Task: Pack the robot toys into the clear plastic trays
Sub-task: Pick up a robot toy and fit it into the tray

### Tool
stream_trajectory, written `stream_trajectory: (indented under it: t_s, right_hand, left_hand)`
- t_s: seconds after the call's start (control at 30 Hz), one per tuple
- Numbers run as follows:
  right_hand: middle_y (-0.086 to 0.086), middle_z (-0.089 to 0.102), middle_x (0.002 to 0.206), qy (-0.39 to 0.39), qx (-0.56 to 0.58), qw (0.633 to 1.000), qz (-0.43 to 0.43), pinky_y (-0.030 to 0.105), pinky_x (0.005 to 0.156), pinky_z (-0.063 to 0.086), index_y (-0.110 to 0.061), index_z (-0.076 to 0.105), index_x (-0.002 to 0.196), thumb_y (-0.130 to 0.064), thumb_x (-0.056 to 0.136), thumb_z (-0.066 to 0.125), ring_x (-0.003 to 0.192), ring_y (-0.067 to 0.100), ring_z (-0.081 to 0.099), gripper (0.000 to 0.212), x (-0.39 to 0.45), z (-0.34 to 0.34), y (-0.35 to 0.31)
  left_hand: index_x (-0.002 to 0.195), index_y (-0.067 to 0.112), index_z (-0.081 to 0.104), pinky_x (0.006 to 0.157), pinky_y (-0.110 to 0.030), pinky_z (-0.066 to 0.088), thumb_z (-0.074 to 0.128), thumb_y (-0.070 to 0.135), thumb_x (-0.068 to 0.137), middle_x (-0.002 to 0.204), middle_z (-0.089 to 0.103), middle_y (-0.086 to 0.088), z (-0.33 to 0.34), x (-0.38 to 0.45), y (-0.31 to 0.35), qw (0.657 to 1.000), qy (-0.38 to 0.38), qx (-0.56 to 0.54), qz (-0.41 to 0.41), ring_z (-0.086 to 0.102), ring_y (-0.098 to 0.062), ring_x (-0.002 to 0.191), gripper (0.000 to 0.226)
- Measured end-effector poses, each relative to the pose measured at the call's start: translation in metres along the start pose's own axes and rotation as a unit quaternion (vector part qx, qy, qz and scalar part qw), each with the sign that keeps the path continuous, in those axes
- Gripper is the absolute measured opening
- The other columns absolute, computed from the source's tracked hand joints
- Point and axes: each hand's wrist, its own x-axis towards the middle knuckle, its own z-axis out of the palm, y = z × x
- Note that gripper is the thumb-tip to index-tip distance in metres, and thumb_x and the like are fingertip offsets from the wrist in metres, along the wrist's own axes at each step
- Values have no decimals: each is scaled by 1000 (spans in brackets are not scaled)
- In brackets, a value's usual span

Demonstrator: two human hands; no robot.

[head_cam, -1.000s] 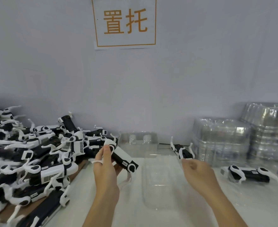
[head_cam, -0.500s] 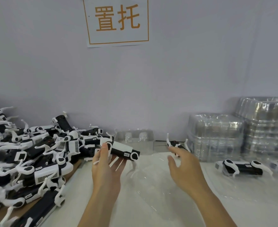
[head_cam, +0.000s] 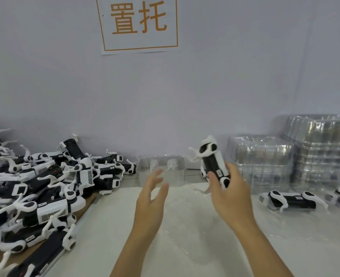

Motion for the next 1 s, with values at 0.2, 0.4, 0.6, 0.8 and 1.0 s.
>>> stream_trajectory:
  t_s: [0.2,0.4,0.6,0.8,1.0]
  right_hand:
    - [-14,63,88,-52,34,992,107,17,58,39,-30,59,101,-19,95,62,74,-2,61,13,12,-17,14]
    - [-5,62,105,-137,-45,988,46,9,61,39,-28,61,116,-9,94,61,88,6,56,29,8,-7,10]
    - [-22,52,101,-173,-116,977,36,32,84,45,-36,58,126,-10,94,61,95,9,53,42,2,-1,11]
    - [-14,55,108,-151,-138,979,9,31,83,42,-30,57,131,-12,93,63,98,11,51,42,7,-4,10]
    - [-18,56,101,-194,-166,967,-7,33,80,46,-34,63,117,-13,91,63,95,11,52,34,2,-3,1]
  left_hand:
    - [92,50,68,107,-34,24,58,57,91,138,36,27,-9,-2,-26,949,-117,290,-48,39,-7,130,13]
    - [83,46,57,88,-27,38,63,66,79,95,48,17,-5,1,-14,964,-14,264,35,44,-2,96,21]
    - [145,42,30,96,-28,31,61,16,93,139,38,14,-9,-1,-24,982,-99,112,-112,36,-9,125,66]
    - [141,43,36,87,-31,41,47,11,92,138,43,10,-5,1,-24,977,-75,20,-197,53,-7,113,59]
    - [127,39,55,81,-33,47,46,18,98,108,61,14,0,3,-31,975,-49,-9,-218,55,-6,87,37]
